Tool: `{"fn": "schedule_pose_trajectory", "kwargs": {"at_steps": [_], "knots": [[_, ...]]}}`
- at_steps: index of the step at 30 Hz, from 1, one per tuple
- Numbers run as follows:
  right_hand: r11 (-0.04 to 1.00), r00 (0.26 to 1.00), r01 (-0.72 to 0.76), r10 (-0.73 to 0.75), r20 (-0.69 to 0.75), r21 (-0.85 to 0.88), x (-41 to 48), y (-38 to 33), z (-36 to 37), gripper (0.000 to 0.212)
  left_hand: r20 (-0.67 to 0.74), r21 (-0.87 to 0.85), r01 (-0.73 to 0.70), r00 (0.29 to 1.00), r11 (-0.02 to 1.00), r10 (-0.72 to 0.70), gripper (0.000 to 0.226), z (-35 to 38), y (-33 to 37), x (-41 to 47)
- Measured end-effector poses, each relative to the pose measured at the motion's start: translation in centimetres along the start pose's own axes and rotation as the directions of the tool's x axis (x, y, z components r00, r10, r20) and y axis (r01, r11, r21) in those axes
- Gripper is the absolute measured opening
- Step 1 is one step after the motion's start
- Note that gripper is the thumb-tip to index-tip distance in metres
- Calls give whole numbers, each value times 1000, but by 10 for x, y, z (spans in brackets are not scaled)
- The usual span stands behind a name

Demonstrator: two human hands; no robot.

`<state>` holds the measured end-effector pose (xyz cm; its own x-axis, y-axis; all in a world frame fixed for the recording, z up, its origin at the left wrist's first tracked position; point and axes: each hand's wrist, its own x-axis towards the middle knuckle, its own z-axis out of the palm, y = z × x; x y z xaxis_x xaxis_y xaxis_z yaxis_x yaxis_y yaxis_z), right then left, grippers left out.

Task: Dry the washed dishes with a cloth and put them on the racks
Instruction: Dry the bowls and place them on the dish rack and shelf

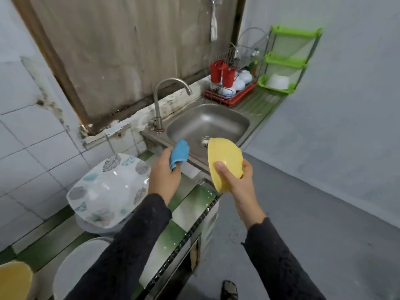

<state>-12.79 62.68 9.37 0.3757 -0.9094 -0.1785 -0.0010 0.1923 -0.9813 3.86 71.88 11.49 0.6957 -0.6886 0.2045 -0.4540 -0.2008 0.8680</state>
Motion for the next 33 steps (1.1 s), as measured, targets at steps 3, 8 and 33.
{"fn": "schedule_pose_trajectory", "kwargs": {"at_steps": [3, 8, 33], "knots": [[999, 996, 29, -31, -84, -18, 27, -15, -43, 129, 86, 29, -49, 995, 998, 46, 45, 54, 24, 23], [997, 980, 72, -73, -185, -13, 77, -41, -113, 126, 149, 38, -113, 983, 993, 106, 40, 138, 59, 63], [982, 924, 146, -179, -337, -121, 405, -123, -338, 123, 155, -68, -107, 981, 992, 117, 41, 480, 188, 294]]}}
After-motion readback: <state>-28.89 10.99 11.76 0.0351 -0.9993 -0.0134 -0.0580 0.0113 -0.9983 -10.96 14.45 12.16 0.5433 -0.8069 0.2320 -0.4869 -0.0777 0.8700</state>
